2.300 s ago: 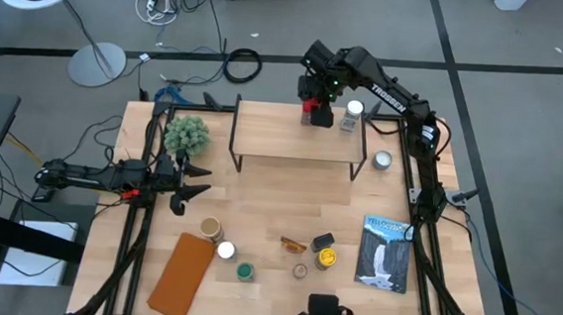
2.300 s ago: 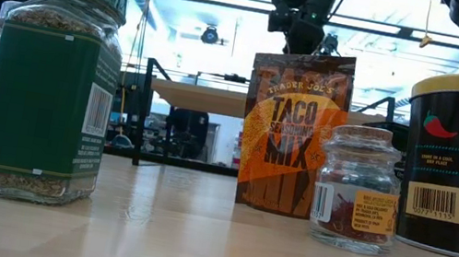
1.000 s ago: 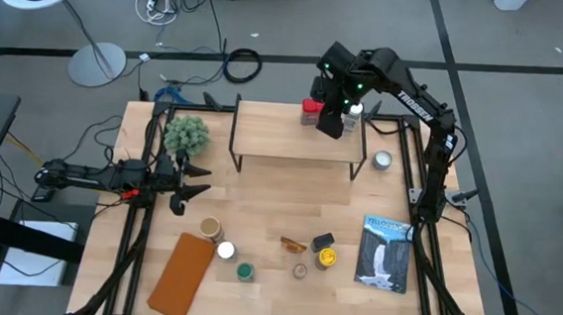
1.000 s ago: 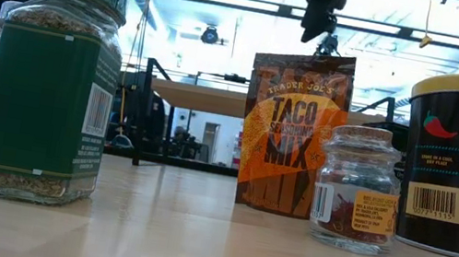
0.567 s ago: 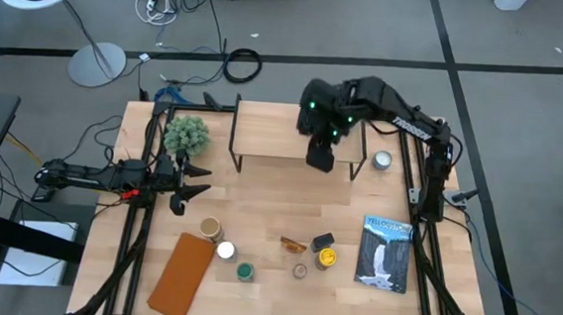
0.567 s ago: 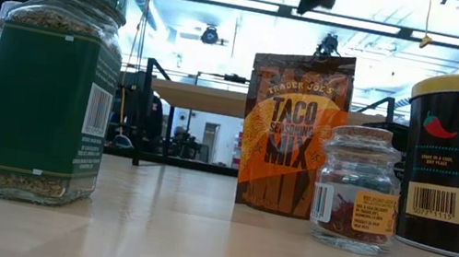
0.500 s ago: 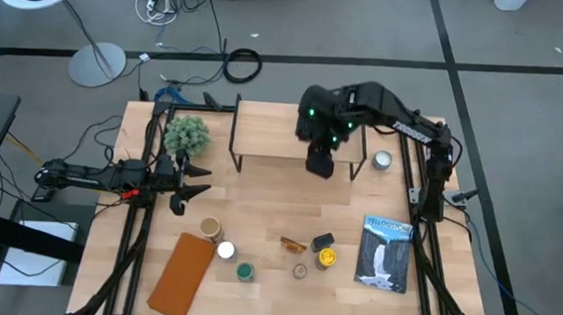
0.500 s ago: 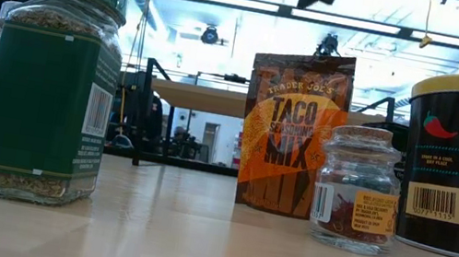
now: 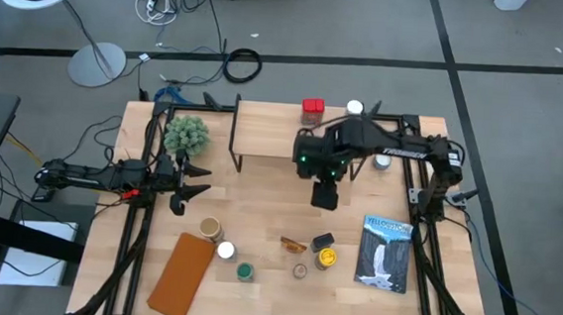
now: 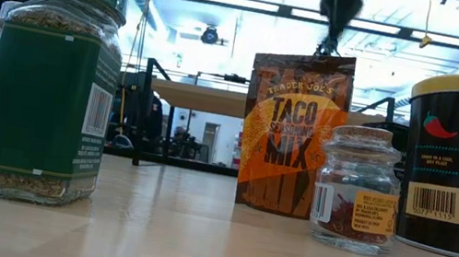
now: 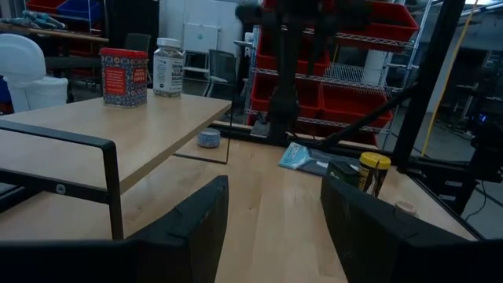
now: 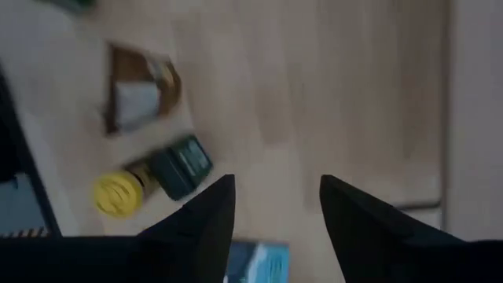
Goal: Shelf spices
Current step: Put the black seasoning can on the shelf
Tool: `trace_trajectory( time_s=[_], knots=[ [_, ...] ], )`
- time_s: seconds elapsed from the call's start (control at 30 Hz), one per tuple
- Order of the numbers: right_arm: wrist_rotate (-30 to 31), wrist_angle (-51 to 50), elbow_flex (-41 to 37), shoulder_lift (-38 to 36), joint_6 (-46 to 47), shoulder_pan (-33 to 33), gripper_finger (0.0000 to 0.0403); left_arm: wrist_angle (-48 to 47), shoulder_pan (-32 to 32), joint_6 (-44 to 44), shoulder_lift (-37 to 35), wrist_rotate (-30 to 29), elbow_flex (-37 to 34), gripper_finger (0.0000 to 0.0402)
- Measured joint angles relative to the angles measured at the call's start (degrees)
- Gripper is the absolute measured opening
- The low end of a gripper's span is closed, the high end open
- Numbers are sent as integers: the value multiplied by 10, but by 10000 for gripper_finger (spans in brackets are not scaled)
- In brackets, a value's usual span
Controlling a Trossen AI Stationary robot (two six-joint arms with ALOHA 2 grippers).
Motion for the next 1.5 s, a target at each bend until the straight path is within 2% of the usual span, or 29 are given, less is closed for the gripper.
trace_trajectory(
  time_s=[0.2,0.3,0.43,0.57,0.77,0.97,1.2,1.5],
  knots=[
    [-6,138,-209,-90,50,29,168,0,0,0,0,0,0,209],
    [11,171,-297,-143,91,46,164,0,0,0,0,0,0,209],
    [20,220,-396,-204,146,71,165,0,0,0,0,0,0,209],
    [8,272,-464,-232,169,103,164,0,0,0,0,0,0,209],
    [7,310,-522,-230,153,153,162,0,0,0,0,0,0,209],
    [12,411,-570,-228,127,177,162,0,0,0,0,0,0,209],
    [56,457,-582,-229,54,176,162,0,0,0,0,0,0,209],
    [55,479,-582,-229,-10,176,160,0,0,0,0,0,0,209]
  ],
)
